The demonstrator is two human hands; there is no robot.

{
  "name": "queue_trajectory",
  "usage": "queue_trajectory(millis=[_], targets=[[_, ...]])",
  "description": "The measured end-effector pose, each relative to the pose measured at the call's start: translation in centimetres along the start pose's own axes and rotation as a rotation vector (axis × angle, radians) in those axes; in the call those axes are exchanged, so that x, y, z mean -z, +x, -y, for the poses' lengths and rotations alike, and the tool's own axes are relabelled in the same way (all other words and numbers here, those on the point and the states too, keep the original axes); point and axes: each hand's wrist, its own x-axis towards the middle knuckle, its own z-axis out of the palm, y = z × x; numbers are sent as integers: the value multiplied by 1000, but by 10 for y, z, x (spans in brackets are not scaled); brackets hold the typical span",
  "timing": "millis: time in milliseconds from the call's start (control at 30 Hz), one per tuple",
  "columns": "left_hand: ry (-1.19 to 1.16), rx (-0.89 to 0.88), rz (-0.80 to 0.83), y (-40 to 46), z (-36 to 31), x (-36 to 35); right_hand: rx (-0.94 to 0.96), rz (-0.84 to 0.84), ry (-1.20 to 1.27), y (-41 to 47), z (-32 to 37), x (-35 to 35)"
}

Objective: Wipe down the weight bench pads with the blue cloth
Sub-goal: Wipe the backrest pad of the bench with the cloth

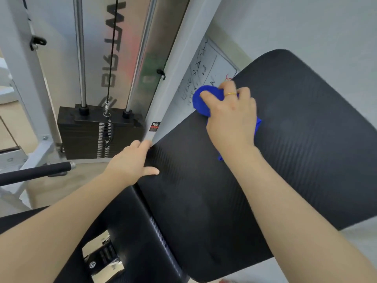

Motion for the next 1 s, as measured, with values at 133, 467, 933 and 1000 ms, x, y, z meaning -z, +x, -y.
queue_trajectory(millis=[133,467,933,1000], targets=[[-29,24,-12,-5,-5,1,148,100,42,-30,20,0],[200,-162,-150,-31,-39,-4,-68,-67,-52,2,-85,39],[153,-94,-143,-46,-40,-37,111,36,-34,-55,-54,38],[197,-85,-147,-48,-39,-45,-17,-10,-32,-52,-52,35]])
